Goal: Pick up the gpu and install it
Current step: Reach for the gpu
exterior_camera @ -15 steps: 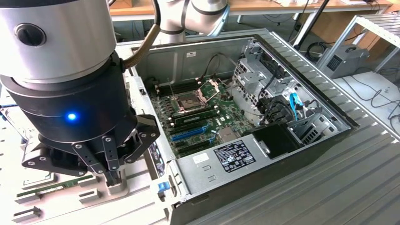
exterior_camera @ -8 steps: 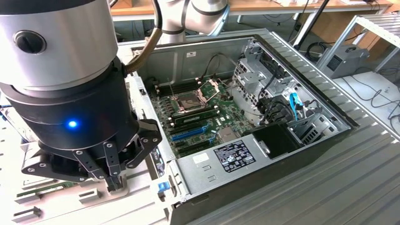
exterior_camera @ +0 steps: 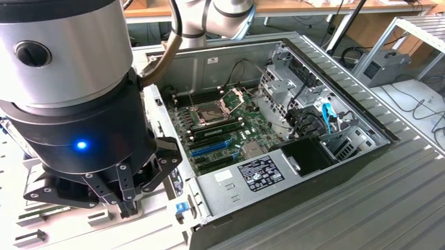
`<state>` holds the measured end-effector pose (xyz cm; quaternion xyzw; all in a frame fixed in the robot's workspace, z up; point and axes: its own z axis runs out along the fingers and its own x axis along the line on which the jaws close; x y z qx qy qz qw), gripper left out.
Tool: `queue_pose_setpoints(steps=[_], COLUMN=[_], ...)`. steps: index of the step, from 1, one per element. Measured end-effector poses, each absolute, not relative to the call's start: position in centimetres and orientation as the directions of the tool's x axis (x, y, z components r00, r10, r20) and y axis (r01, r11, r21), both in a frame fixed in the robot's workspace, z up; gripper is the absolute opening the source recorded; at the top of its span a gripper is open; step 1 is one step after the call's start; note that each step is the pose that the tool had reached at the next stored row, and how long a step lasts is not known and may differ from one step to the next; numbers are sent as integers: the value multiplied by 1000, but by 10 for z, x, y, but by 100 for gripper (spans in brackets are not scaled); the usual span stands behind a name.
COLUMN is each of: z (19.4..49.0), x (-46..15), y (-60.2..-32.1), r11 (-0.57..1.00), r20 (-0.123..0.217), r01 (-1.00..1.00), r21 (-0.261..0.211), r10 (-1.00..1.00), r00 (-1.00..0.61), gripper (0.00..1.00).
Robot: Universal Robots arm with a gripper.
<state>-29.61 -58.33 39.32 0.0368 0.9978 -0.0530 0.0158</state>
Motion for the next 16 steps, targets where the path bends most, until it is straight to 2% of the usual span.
queue_pose_setpoints(steps=[16], z=[393], x=[-296], y=[-595], r11=[991], r20=[-36], r01=[75], r21=[-112], r10=[71], r00=[-997], gripper=[11])
